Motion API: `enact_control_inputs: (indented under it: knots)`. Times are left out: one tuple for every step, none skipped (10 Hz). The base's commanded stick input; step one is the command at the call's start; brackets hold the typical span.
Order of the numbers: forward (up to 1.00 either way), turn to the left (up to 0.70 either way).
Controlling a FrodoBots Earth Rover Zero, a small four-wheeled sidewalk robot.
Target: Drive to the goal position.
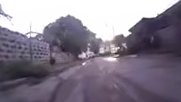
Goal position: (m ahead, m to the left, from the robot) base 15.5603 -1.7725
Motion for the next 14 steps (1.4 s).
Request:
enact_control_inputs:
  knots:
    - [0.70, 0.00]
    - [0.70, 0.00]
    - [0.70, 0.00]
    - [0.70, 0.00]
    - [0.70, 0.00]
    - [0.70, 0.00]
    - [0.70, 0.00]
    - [0.70, 0.00]
    - [0.70, 0.00]
    - [0.70, -0.01]
    - [0.70, -0.20]
    - [0.70, -0.28]
    - [0.70, -0.35]
    - [0.70, -0.35]
